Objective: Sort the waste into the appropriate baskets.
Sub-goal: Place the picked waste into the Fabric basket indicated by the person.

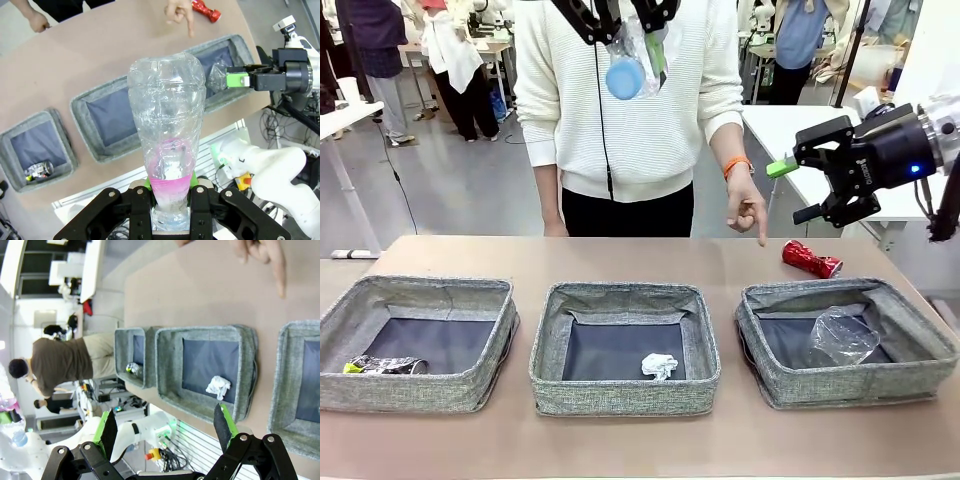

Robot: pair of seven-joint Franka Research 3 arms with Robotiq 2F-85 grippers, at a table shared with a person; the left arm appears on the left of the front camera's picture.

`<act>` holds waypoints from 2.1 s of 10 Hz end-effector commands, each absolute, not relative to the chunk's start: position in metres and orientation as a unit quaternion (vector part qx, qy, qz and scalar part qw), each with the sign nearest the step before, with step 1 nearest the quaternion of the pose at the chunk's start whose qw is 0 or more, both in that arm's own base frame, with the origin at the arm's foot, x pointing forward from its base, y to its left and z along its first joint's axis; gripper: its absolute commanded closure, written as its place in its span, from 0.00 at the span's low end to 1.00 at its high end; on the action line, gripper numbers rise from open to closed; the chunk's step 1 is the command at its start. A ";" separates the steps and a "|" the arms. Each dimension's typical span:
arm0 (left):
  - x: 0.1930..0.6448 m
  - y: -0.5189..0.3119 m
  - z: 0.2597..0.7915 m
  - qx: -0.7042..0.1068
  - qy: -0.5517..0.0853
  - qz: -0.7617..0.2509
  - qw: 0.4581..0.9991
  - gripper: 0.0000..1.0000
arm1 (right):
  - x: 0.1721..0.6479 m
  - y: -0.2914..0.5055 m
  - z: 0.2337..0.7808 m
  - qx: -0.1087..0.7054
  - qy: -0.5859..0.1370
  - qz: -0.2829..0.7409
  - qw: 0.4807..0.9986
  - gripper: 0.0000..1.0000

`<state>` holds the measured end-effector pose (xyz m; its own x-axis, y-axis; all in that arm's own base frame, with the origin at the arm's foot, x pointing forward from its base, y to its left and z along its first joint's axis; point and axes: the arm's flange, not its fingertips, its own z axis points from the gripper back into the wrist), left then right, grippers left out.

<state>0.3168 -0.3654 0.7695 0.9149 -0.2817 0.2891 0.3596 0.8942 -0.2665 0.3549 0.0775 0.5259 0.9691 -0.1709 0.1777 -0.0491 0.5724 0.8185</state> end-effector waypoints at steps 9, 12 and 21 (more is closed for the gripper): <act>0.310 -0.368 0.750 -0.177 -0.121 -0.171 0.962 0.78 | 0.355 0.077 0.526 0.461 -0.119 -0.035 0.879 0.00; 0.267 -0.396 0.630 -0.228 -0.128 -0.145 0.954 0.78 | 0.285 -0.043 0.537 0.437 -0.141 -0.040 0.888 0.00; 0.383 -0.612 0.522 -0.174 -0.133 -0.393 0.893 0.78 | 0.257 -0.080 0.550 0.403 -0.169 -0.061 0.897 0.00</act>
<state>0.3863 -0.5814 0.5145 0.6453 -0.6536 0.3955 0.7545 0.6263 -0.1961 0.2567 -0.0812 0.5442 0.9435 -0.2249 0.2435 -0.0302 0.6731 0.7389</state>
